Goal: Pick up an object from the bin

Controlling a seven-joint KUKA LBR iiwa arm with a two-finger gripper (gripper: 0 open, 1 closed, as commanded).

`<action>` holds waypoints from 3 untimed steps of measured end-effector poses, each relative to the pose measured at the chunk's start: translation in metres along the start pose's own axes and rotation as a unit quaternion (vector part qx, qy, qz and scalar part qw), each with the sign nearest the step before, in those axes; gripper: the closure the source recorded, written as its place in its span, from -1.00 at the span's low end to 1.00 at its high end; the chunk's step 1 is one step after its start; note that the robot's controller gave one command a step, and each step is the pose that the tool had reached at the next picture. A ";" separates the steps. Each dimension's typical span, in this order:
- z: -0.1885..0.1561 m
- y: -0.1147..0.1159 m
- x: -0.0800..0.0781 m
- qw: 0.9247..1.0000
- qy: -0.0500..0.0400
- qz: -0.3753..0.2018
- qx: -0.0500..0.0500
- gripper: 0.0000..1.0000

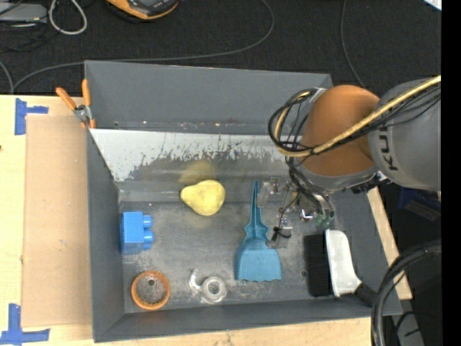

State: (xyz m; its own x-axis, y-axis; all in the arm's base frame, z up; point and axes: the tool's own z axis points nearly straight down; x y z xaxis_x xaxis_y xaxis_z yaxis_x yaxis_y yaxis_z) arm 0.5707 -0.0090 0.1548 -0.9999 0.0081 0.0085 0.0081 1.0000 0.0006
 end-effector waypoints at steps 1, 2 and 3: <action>-0.004 0.000 -0.002 1.000 -0.004 0.000 0.000 -1.00; 0.001 0.005 -0.030 0.972 -0.003 -0.237 0.000 -1.00; 0.007 0.028 -0.018 0.961 -0.002 -0.276 0.000 -1.00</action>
Offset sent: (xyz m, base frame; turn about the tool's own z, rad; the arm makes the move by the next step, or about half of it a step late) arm 0.0300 0.0036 -0.0013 -0.4767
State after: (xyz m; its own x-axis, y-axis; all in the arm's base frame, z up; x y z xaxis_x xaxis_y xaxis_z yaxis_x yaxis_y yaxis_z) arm 0.5889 0.0189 0.1474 -0.8515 -0.5243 0.0027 -0.5243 0.8515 0.0034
